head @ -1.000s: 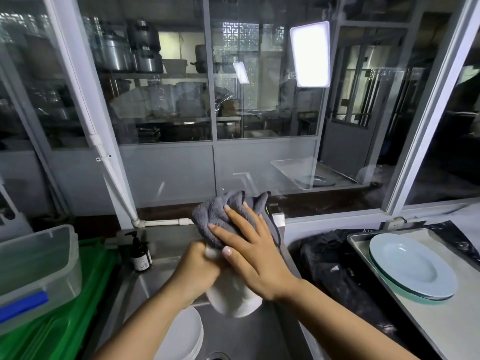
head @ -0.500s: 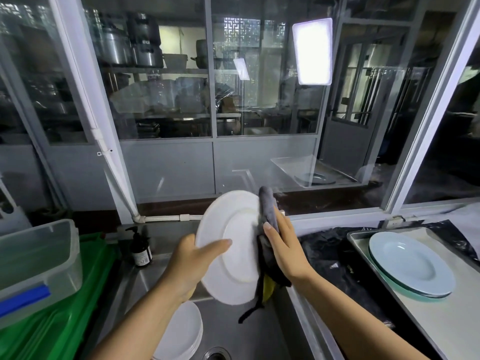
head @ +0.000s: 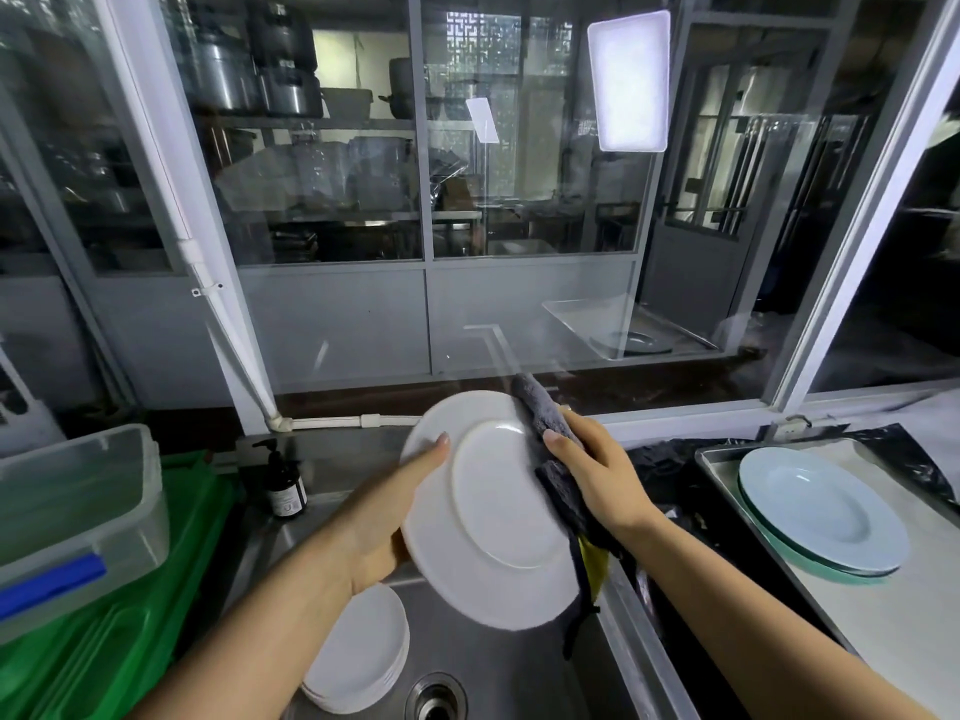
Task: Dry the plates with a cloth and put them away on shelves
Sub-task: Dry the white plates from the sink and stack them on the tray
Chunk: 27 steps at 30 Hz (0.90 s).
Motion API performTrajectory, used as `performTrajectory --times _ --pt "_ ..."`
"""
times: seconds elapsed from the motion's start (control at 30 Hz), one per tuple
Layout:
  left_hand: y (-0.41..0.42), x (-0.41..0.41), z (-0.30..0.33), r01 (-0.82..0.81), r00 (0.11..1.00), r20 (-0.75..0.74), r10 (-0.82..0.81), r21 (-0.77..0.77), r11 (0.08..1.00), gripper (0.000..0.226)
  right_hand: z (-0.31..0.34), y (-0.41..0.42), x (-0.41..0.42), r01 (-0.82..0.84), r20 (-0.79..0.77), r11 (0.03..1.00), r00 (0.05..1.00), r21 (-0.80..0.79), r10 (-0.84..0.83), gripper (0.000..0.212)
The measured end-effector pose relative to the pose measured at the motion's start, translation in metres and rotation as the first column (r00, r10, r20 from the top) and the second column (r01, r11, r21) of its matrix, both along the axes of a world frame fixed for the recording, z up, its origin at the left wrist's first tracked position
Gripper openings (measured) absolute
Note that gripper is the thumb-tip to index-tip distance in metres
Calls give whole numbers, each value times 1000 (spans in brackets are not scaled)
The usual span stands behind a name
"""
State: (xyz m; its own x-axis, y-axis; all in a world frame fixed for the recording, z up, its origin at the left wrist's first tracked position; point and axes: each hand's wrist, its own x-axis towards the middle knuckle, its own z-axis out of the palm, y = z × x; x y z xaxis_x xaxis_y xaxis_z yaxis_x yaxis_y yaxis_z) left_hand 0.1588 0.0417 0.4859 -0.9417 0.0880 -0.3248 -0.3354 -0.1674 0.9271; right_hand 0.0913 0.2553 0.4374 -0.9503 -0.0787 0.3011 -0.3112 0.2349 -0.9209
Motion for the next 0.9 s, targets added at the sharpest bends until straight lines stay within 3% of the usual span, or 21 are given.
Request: performTrajectory --times 0.07,0.17,0.3,0.4,0.57,0.63,0.7,0.9 --pt "3 -2 -1 -68 997 -25 68 12 998 37 0 1 -3 8 8 1000 1000 16 -8 29" --pt "9 -3 -4 -133 990 -41 136 68 989 31 1 -1 2 21 -29 996 999 91 -19 49" --pt "10 -7 -15 -207 978 -9 211 151 967 40 -16 -12 24 35 -165 939 986 342 23 61" --pt "13 -11 -24 -272 961 0 277 187 944 47 -31 -25 41 53 -254 905 965 422 61 72" --pt "24 -10 -26 -325 945 42 324 210 922 58 -44 -58 70 101 -433 875 892 473 131 62" --pt "25 -9 -25 -237 971 77 225 228 944 66 -48 -68 76 108 -459 855 874 508 162 55" --pt "26 -8 -22 -165 986 83 145 344 924 69 -50 -69 70 131 -481 834 860 536 173 50" --pt "22 -10 -33 -236 971 52 234 388 891 70 -47 -49 27 195 -429 883 903 426 7 55"
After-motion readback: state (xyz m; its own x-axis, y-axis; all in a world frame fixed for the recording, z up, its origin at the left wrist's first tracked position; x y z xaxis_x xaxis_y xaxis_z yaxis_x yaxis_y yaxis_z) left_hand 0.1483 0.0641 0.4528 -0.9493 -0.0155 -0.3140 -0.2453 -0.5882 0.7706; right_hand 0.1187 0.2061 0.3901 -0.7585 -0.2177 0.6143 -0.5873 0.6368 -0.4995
